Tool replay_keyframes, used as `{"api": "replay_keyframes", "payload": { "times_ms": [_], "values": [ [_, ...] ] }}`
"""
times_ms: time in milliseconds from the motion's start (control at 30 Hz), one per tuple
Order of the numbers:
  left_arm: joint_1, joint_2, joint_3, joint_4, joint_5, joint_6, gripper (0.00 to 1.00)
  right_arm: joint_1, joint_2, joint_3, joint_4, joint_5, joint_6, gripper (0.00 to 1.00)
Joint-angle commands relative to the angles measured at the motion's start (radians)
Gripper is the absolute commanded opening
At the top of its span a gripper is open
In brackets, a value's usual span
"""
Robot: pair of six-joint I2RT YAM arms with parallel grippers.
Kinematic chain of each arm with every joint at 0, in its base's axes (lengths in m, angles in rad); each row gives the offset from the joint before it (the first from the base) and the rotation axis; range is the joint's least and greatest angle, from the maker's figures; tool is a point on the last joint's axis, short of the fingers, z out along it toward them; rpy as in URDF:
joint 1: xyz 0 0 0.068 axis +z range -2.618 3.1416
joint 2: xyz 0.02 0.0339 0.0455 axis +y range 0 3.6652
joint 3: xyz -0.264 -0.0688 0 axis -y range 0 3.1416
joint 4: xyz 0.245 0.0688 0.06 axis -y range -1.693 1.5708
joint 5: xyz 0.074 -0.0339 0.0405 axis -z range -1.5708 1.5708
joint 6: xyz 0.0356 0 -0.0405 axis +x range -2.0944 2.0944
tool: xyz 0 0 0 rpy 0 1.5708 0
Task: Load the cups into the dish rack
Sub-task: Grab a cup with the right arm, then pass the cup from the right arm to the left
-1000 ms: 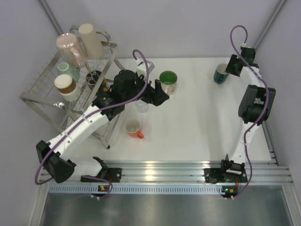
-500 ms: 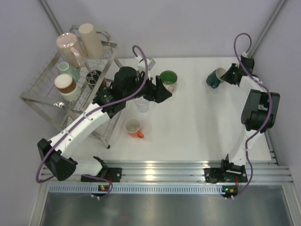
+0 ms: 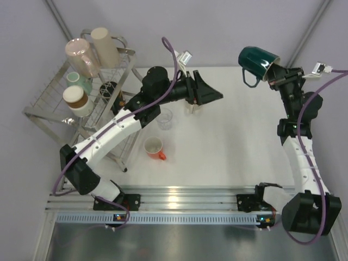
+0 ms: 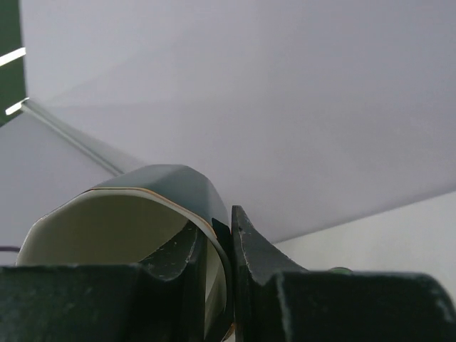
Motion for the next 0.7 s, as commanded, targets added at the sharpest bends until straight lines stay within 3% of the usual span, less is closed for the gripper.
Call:
{"api": "replay_keyframes", "payload": {
  "times_ms": [0, 267, 500, 633, 667],
  "values": [
    [-0.027, 0.036, 0.081, 0.233, 0.086, -0.131, 0.84, 0.052, -0.087, -0.006, 0.213, -0.005, 0.123, 0.00],
    [-0.097, 0.133, 0.103, 0.471, 0.119, -0.223, 0.86, 0.172, -0.183, -0.028, 0.207, 0.023, 0.177, 0.00],
    [-0.122, 0.140, 0.097, 0.499, 0.074, -0.166, 0.85, 0.226, -0.230, -0.089, 0.228, 0.054, 0.215, 0.00],
    [-0.128, 0.154, 0.103, 0.499, 0.059, -0.173, 0.77, 0.243, -0.249, -0.107, 0.216, 0.046, 0.218, 0.00],
    [-0.129, 0.157, 0.106, 0.501, 0.057, -0.173, 0.71, 0.245, -0.250, -0.112, 0.217, 0.045, 0.219, 0.00]
  ]
}}
